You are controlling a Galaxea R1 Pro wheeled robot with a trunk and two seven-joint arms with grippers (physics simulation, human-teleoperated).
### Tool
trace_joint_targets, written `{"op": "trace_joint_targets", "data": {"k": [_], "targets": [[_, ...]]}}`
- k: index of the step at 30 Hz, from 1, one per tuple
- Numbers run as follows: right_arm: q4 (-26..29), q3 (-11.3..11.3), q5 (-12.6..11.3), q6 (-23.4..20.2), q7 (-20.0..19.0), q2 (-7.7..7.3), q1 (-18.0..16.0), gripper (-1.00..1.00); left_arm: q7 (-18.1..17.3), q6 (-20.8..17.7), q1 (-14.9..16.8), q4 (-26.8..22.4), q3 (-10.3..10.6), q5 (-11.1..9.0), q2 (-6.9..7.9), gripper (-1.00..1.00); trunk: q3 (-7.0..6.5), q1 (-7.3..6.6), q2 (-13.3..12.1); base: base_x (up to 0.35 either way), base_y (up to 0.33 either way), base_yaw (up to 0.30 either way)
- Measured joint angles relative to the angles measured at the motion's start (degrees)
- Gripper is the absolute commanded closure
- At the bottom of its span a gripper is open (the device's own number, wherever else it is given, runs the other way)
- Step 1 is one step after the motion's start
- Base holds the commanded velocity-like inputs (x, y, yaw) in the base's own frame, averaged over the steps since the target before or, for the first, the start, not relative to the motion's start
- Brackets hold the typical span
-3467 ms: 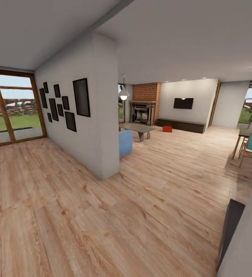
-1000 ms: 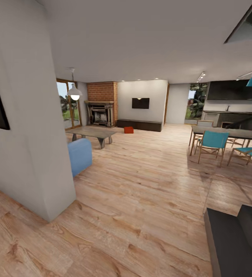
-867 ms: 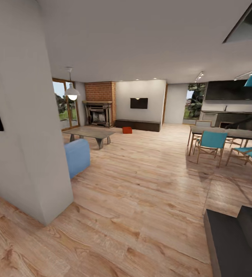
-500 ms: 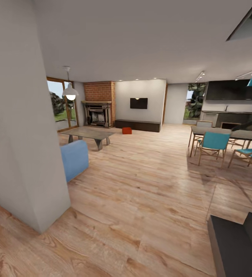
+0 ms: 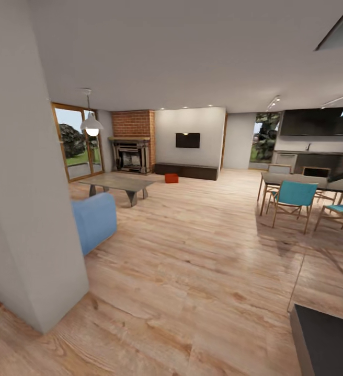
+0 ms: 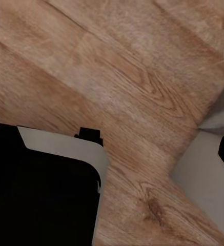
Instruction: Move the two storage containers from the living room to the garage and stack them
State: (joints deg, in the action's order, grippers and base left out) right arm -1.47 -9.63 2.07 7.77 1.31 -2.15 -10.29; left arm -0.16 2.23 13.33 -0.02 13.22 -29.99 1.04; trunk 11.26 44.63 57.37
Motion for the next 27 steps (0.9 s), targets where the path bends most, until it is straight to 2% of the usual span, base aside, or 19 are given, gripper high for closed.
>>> {"op": "trace_joint_targets", "data": {"k": [27], "targets": [[-0.02, -0.06, 0.04, 0.04, 0.0, 0.04, 0.0, -1.0, 0.0, -0.01, 0.0, 0.0, 0.0, 0.0, -0.08, -1.0, 0.0, 0.0, 0.0, 0.322, 0.0, -0.235]]}}
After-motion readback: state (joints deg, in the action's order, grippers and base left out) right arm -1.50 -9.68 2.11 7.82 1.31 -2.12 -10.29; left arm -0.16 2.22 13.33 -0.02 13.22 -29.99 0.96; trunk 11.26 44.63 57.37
